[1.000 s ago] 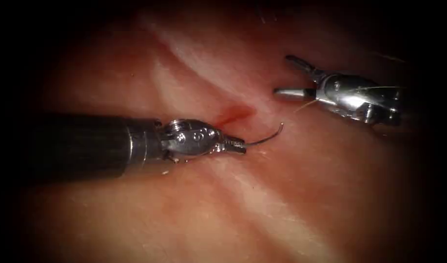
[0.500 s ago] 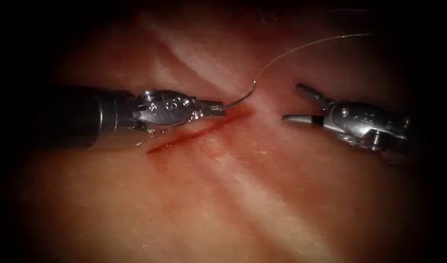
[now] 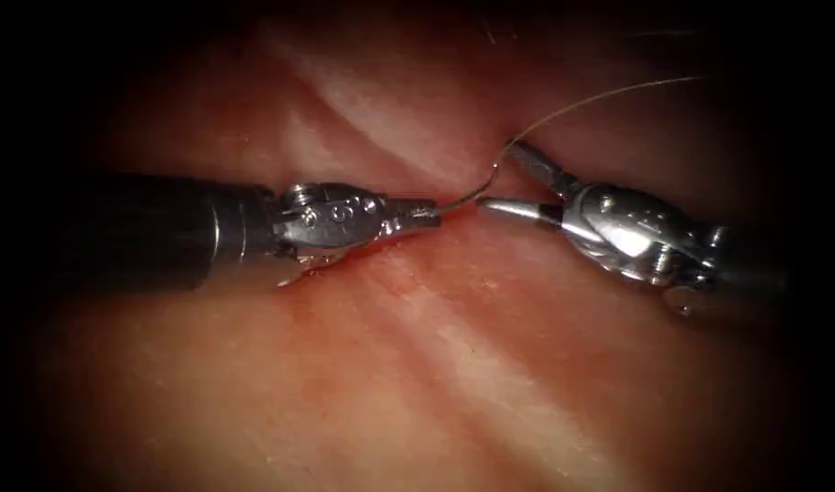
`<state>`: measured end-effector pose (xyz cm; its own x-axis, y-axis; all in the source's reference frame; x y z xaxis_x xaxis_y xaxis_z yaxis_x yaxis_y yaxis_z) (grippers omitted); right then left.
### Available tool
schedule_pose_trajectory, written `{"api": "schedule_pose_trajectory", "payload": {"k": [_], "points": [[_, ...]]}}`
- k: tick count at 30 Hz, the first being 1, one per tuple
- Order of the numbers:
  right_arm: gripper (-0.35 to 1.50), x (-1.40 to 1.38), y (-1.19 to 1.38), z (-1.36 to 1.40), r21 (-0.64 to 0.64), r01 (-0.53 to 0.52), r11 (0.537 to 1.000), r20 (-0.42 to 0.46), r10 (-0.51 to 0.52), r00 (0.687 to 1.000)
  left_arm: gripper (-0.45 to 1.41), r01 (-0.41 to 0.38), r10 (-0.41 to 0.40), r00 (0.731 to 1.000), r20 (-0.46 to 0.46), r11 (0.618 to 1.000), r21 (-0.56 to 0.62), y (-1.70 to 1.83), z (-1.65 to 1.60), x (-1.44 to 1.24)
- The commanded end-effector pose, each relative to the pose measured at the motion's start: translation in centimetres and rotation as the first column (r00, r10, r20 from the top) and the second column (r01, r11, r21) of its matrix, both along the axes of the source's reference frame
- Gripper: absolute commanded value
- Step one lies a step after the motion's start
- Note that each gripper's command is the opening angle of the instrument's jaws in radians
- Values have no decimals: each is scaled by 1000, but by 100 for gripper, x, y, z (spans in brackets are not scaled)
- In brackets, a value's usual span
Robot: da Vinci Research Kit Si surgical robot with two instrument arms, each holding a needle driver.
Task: Wound Closure
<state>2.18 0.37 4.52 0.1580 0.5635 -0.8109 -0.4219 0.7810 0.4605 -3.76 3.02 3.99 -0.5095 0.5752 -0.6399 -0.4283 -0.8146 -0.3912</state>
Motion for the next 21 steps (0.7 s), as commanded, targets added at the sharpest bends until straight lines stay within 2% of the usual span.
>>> {"api": "schedule_pose_trajectory", "payload": {"k": [1, 4, 6, 8, 9, 10, 11, 14, 21], "points": [[96, 13, 2, 3, -5, -1, 1000, -5, 1, 1000, -45, -1, 1, 1000, 4, 1000, 0, 2, 5, -5], [94, 14, 3, 4, -6, -3, 1000, -7, 3, 1000, -45, -5, 5, 1000, 3, 1000, -4, 2, 5, -5], [76, 13, 3, 3, -7, -4, 1000, -9, 4, 1000, -45, -8, 8, 1000, 2, 1000, -9, 2, 5, -5], [37, 12, 2, 3, -7, -1, 1000, -13, 1, 1000, -45, -9, 9, 1000, 4, 1000, -8, 1, 5, -6], [4, 11, 3, 3, -7, 4, 1000, -18, -4, 1000, -45, -11, 11, 1000, 6, 1000, -7, 1, 5, -6], [-20, 10, 3, 2, -6, 8, 1000, -21, -8, 1000, -45, -15, 15, 1000, 5, 1000, -12, 1, 5, -6], [-35, 8, 3, 2, -6, 10, 1000, -23, -10, 1000, -45, -14, 14, 1000, 5, 1000, -12, 1, 5, -6], [-35, 4, 3, 1, -5, 22, 1000, -49, -22, 999, -45, -21, 21, 1000, 8, 1000, -14, 0, 5, -6], [-35, 2, 7, 0, -30, 37, 999, -50, -38, 998, -45, -31, 31, 999, 18, 999, -14, -3, 2, -7]]}}
